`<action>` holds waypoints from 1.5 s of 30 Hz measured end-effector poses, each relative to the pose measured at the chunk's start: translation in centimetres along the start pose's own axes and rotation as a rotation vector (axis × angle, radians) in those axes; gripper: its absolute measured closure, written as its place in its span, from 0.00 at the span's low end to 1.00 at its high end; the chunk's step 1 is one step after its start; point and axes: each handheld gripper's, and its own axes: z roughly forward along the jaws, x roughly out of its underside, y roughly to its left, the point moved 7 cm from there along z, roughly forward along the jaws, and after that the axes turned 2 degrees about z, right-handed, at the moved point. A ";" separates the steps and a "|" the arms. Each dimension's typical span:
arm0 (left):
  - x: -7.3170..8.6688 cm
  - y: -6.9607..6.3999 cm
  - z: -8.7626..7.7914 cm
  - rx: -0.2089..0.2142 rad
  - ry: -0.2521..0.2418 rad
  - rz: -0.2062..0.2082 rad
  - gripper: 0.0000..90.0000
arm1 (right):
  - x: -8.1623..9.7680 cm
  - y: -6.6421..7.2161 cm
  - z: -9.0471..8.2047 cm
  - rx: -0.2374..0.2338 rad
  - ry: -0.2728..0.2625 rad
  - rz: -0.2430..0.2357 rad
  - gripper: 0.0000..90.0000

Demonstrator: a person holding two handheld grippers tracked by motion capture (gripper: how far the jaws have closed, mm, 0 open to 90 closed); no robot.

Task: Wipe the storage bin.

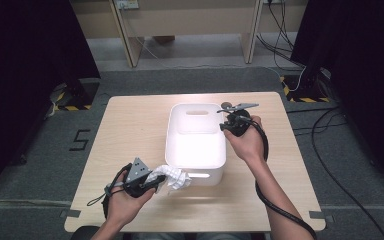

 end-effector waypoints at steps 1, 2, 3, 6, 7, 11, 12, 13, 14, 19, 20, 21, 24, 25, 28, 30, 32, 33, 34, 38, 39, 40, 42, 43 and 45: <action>0.2 0.0 0.1 0.001 0.006 0.002 0.80 | 0.0 0.0 0.0 0.000 0.001 -0.001 0.86; 0.4 0.0 0.3 0.002 0.013 0.001 0.80 | 0.0 0.0 0.0 0.000 0.000 0.000 0.86; 0.7 -0.1 0.5 0.004 0.019 0.001 0.80 | 0.0 0.0 0.0 0.000 0.000 0.000 0.86; 1.4 -0.1 1.2 0.009 0.041 -0.001 0.81 | 0.0 0.0 0.0 0.000 0.000 -0.001 0.86; 1.7 -0.2 1.4 0.012 0.051 0.003 0.81 | 0.0 0.0 0.0 0.000 0.000 -0.001 0.86; 2.9 -0.3 2.5 0.021 0.084 0.004 0.81 | 0.0 0.0 0.0 0.001 0.001 -0.002 0.86; 3.3 -0.3 2.9 0.025 0.098 0.002 0.80 | 0.0 0.0 0.0 0.001 0.001 -0.001 0.86; 3.7 -0.4 3.2 0.028 0.106 0.000 0.81 | 0.0 0.0 0.0 0.003 0.001 -0.002 0.86; 3.9 -0.4 3.4 0.029 0.114 0.000 0.81 | 0.0 0.0 0.0 0.003 0.000 -0.001 0.86; 5.2 -0.9 4.7 0.047 0.151 -0.006 0.81 | 0.0 0.0 0.0 0.002 0.002 -0.001 0.85; 5.3 -0.9 4.8 0.051 0.157 -0.004 0.80 | 0.0 0.1 0.0 0.002 0.003 -0.001 0.85; 5.4 -1.0 4.9 0.051 0.156 -0.005 0.80 | 0.0 0.0 0.0 0.002 0.003 -0.001 0.85; 5.4 -1.1 4.8 0.056 0.151 -0.006 0.80 | 0.0 0.0 0.0 -0.002 0.000 0.001 0.85; 5.4 -1.2 4.7 0.059 0.151 -0.005 0.80 | 0.0 0.0 0.0 -0.002 -0.002 0.004 0.84; 5.1 -1.7 4.1 0.071 0.137 0.000 0.80 | 0.1 0.1 0.0 -0.013 0.012 0.022 0.80; 4.7 -2.0 3.6 0.077 0.120 -0.001 0.80 | 0.1 0.1 0.0 -0.019 0.011 0.034 0.78; 4.3 -2.3 3.0 0.079 0.106 0.001 0.80 | 0.2 0.2 -0.2 -0.023 0.011 0.044 0.76; 4.1 -2.4 2.7 0.081 0.099 0.005 0.80 | 0.2 0.3 -0.3 -0.024 0.017 0.046 0.76; 3.9 -2.6 2.5 0.083 0.094 0.004 0.79 | 0.2 0.4 -0.4 -0.023 0.021 0.051 0.75; 3.2 -3.1 1.9 0.093 0.079 0.020 0.79 | 0.2 0.7 -1.0 -0.020 0.031 0.050 0.73; 3.1 -3.1 1.9 0.094 0.077 0.023 0.79 | 0.3 0.7 -1.0 -0.017 0.033 0.046 0.73; 3.0 -3.1 1.8 0.094 0.077 0.026 0.79 | 0.3 0.8 -1.0 -0.016 0.040 0.044 0.73; 2.9 -3.2 1.9 0.095 0.068 0.023 0.79 | 0.4 0.9 -1.0 -0.013 0.049 0.045 0.74; 2.8 -3.2 1.9 0.096 0.067 0.023 0.79 | 0.5 1.0 -1.0 -0.012 0.051 0.042 0.74; 2.7 -3.2 1.8 0.097 0.066 0.021 0.79 | 0.6 1.0 -1.0 -0.007 0.056 0.041 0.74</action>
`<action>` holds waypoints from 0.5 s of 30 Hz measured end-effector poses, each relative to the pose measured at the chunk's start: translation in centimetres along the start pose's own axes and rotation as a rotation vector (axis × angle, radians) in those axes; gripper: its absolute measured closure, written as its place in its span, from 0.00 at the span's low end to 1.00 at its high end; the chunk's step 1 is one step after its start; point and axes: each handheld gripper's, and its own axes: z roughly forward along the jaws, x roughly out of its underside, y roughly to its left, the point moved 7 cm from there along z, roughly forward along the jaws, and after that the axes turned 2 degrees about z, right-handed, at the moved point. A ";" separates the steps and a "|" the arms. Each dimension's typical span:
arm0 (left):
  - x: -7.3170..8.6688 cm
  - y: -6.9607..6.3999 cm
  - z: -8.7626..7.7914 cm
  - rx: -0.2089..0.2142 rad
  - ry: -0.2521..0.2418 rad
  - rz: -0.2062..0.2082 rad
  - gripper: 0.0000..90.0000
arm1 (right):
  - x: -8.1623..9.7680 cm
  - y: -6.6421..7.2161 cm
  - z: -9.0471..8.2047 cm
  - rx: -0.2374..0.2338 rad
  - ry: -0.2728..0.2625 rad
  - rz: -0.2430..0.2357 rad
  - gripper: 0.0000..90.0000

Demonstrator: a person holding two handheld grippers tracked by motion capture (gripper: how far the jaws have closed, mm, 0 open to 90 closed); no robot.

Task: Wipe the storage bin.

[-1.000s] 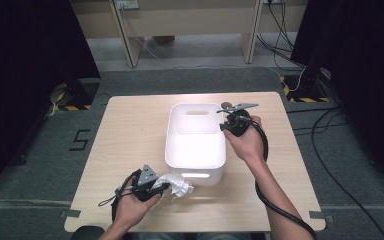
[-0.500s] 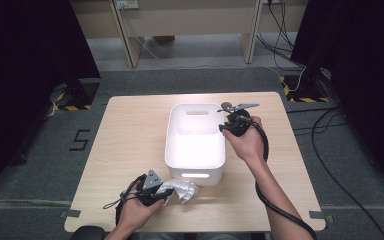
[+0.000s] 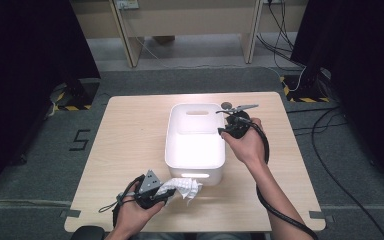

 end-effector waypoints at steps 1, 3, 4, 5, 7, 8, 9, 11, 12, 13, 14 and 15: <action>0.0 0.0 0.0 0.000 -0.002 0.000 0.79 | 0.1 0.0 0.0 0.003 0.002 0.000 0.74; -0.2 0.0 -0.2 0.000 -0.005 0.004 0.79 | 0.2 0.0 0.0 0.019 0.006 -0.010 0.74; -0.2 0.0 -0.2 -0.001 -0.004 0.008 0.79 | 0.2 0.0 -0.1 0.024 0.006 -0.014 0.74; -0.3 0.0 -0.3 0.000 -0.005 0.013 0.79 | 0.3 0.0 -0.1 0.023 0.009 -0.015 0.76; -0.4 -0.1 -0.3 0.001 -0.008 0.011 0.79 | 0.4 0.1 -0.1 0.026 0.019 -0.013 0.77; -0.5 -0.1 -0.2 0.001 -0.011 0.008 0.79 | 0.5 0.1 -0.1 0.026 0.022 -0.015 0.78; -0.5 -0.1 -0.2 0.001 -0.012 0.006 0.79 | 0.6 0.1 -0.1 0.023 0.025 -0.014 0.78; -0.5 -0.1 -0.1 0.001 -0.011 0.006 0.78 | 0.6 0.1 0.0 0.023 0.028 -0.015 0.78; -0.5 -0.1 -0.1 0.002 -0.011 0.008 0.78 | 0.6 0.2 0.1 0.021 0.030 -0.014 0.79; -0.6 -0.2 -0.1 0.002 -0.010 0.011 0.78 | 0.6 0.2 0.1 0.020 0.033 -0.018 0.80; -0.6 -0.2 -0.2 0.003 -0.007 0.016 0.78 | 0.6 0.2 0.1 0.019 0.035 -0.022 0.80; -0.6 -0.2 -0.2 0.003 -0.008 0.017 0.78 | 0.6 0.3 0.1 0.021 0.039 -0.026 0.80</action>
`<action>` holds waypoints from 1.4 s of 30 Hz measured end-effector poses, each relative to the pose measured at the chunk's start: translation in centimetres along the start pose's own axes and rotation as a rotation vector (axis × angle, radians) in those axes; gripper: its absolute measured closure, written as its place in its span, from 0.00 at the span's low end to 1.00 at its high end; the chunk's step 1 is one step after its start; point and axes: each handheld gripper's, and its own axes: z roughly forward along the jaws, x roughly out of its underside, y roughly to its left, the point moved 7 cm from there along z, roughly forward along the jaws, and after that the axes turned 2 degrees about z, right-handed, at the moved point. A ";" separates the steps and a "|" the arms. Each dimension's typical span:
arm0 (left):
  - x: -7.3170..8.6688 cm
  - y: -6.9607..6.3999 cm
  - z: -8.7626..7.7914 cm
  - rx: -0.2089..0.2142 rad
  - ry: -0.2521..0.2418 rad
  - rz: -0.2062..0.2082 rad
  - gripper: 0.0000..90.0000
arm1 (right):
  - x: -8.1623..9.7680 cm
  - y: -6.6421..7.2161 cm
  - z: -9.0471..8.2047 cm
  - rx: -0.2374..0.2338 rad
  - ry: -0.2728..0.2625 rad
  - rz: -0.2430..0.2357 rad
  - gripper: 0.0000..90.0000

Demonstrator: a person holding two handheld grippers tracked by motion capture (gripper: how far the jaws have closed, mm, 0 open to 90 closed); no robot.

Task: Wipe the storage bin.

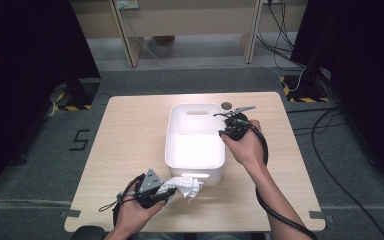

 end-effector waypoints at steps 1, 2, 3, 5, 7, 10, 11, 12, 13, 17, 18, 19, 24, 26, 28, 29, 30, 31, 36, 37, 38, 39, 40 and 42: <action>0.0 0.0 0.0 -0.001 0.000 0.000 0.78 | 0.0 0.0 0.0 0.004 0.003 -0.006 0.80; -0.1 0.0 -0.1 -0.002 -0.002 -0.002 0.78 | -0.1 0.0 0.0 0.006 0.008 -0.012 0.81; -0.1 0.0 -0.1 0.000 0.000 0.000 0.78 | -0.1 -0.1 0.0 0.009 0.009 -0.016 0.81; -0.1 0.0 -0.1 -0.002 -0.002 0.000 0.78 | -0.2 -0.3 0.1 0.016 0.010 -0.023 0.82; -0.1 0.0 -0.1 -0.002 -0.004 -0.001 0.78 | -0.2 -0.5 0.1 0.021 0.015 -0.021 0.83; 0.0 0.0 -0.1 -0.001 -0.003 -0.002 0.78 | -0.3 -1.0 0.1 0.036 0.015 -0.032 0.86; 0.0 0.0 -0.1 0.000 -0.003 -0.002 0.78 | -0.4 -1.2 0.1 0.040 0.014 -0.037 0.87; -0.1 0.0 -0.1 0.001 -0.004 -0.001 0.78 | -0.4 -1.3 0.1 0.044 0.017 -0.039 0.88; 0.0 0.0 -0.1 0.001 -0.004 -0.001 0.78 | -0.4 -1.5 0.1 0.044 0.017 -0.041 0.89; -0.1 -0.1 0.0 0.004 -0.007 -0.003 0.78 | -0.6 -2.2 0.2 0.052 0.018 -0.045 0.92; -0.1 -0.1 0.0 0.004 -0.006 -0.003 0.78 | -0.7 -2.2 0.3 0.052 0.017 -0.044 0.92; -0.1 -0.1 0.0 0.004 -0.007 -0.004 0.78 | -0.7 -2.4 0.3 0.052 0.014 -0.042 0.93; -0.1 -0.1 0.0 0.003 -0.008 -0.004 0.78 | -0.9 -2.9 0.4 0.033 0.005 -0.022 0.95; -0.2 0.0 0.0 0.002 -0.007 -0.004 0.78 | -0.9 -3.2 0.5 0.036 0.004 -0.026 0.96; -0.2 0.0 0.0 0.002 -0.006 -0.003 0.78 | -1.0 -3.4 0.6 0.048 -0.001 -0.030 0.96; -0.2 -0.1 0.1 0.002 -0.007 -0.003 0.78 | -1.0 -3.5 0.6 0.052 -0.002 -0.031 0.97; -0.2 -0.1 0.1 0.002 -0.007 -0.004 0.78 | -1.1 -3.6 0.6 0.056 -0.001 -0.034 0.97; -0.2 -0.1 0.1 0.002 -0.008 -0.003 0.78 | -1.1 -3.7 0.7 0.061 -0.002 -0.042 0.97; -0.2 0.0 0.0 0.001 -0.004 0.000 0.78 | -1.3 -4.2 0.8 0.076 -0.002 -0.064 0.97; -0.2 0.0 0.0 0.001 -0.006 0.000 0.78 | -1.3 -4.3 0.8 0.079 0.000 -0.068 0.96; -0.3 0.0 0.0 0.003 -0.008 -0.001 0.78 | -1.4 -4.2 0.8 0.082 -0.003 -0.070 0.94; -0.3 0.0 0.0 0.003 -0.008 -0.001 0.78 | -1.4 -4.3 0.7 0.090 -0.010 -0.080 0.90; -0.3 0.0 0.0 0.003 -0.010 -0.002 0.78 | -1.4 -4.3 0.6 0.094 -0.016 -0.070 0.86; -0.2 0.0 0.1 0.002 -0.005 -0.001 0.78 | -1.3 -4.3 0.2 0.090 -0.029 -0.042 0.83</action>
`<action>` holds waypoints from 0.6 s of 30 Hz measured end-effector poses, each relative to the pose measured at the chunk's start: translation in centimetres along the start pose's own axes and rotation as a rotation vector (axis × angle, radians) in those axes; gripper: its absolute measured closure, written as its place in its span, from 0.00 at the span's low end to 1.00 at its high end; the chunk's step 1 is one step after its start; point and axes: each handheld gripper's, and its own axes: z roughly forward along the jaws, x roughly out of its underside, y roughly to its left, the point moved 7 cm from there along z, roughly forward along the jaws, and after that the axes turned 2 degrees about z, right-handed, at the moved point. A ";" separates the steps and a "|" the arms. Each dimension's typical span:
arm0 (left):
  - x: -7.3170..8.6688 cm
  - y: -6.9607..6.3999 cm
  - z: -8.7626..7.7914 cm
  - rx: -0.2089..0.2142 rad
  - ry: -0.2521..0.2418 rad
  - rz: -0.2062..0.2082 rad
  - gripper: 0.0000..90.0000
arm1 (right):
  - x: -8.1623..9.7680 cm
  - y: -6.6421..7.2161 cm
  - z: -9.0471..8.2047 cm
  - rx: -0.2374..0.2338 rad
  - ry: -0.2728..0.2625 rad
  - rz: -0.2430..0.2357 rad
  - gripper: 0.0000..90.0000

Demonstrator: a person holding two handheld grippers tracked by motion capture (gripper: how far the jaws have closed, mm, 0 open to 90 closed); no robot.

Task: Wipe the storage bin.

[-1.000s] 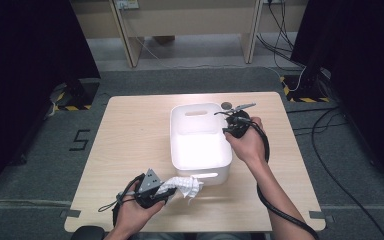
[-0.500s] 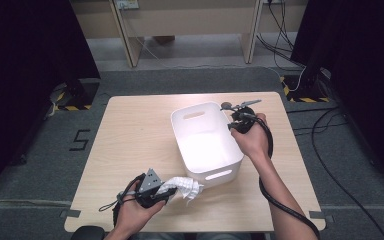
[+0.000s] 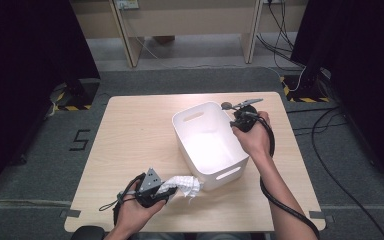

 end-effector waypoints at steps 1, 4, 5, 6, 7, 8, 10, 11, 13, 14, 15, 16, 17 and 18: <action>0.0 0.0 0.0 0.001 0.000 0.001 0.78 | 0.1 -0.1 -0.2 0.005 0.001 0.006 0.82; 0.0 -0.1 0.1 0.001 -0.004 -0.001 0.78 | 0.6 0.0 -0.8 0.002 0.016 0.014 0.80; 0.0 -0.1 0.1 0.003 -0.002 0.000 0.78 | 0.8 0.0 -0.9 0.000 0.023 0.013 0.79; 0.0 -0.1 0.1 0.002 -0.002 0.001 0.78 | 1.0 0.0 -1.1 0.002 0.029 0.004 0.79; -0.1 -0.2 0.1 0.001 -0.003 0.000 0.78 | 1.2 0.0 -1.2 0.002 0.035 0.005 0.79; 0.0 -0.2 0.1 0.002 -0.001 0.003 0.78 | 1.4 0.0 -1.3 0.001 0.039 0.008 0.79; -0.1 -0.2 0.2 0.003 -0.002 0.003 0.78 | 1.7 -0.2 -1.4 0.006 0.045 0.003 0.80; -0.1 -0.2 0.2 0.004 -0.002 0.002 0.78 | 1.8 -0.3 -1.4 0.005 0.045 0.000 0.81; -0.1 -0.2 0.3 0.004 -0.002 0.003 0.78 | 2.0 -0.3 -1.3 -0.004 0.051 -0.006 0.84; -0.1 -0.3 0.3 0.004 -0.002 0.002 0.78 | 2.0 -0.3 -1.2 -0.008 0.052 -0.008 0.86; -0.1 -0.3 0.3 0.004 -0.002 0.002 0.78 | 2.1 -0.3 -1.2 -0.013 0.056 -0.010 0.87; -0.1 -0.2 0.3 0.004 -0.002 0.002 0.78 | 2.1 -0.2 -1.1 -0.018 0.057 -0.012 0.89; -0.1 -0.2 0.3 0.004 -0.002 0.002 0.78 | 2.1 -0.2 -1.0 -0.023 0.060 -0.018 0.91; -0.1 -0.2 0.3 0.004 -0.002 0.002 0.78 | 2.1 -0.1 -0.9 -0.026 0.060 -0.028 0.92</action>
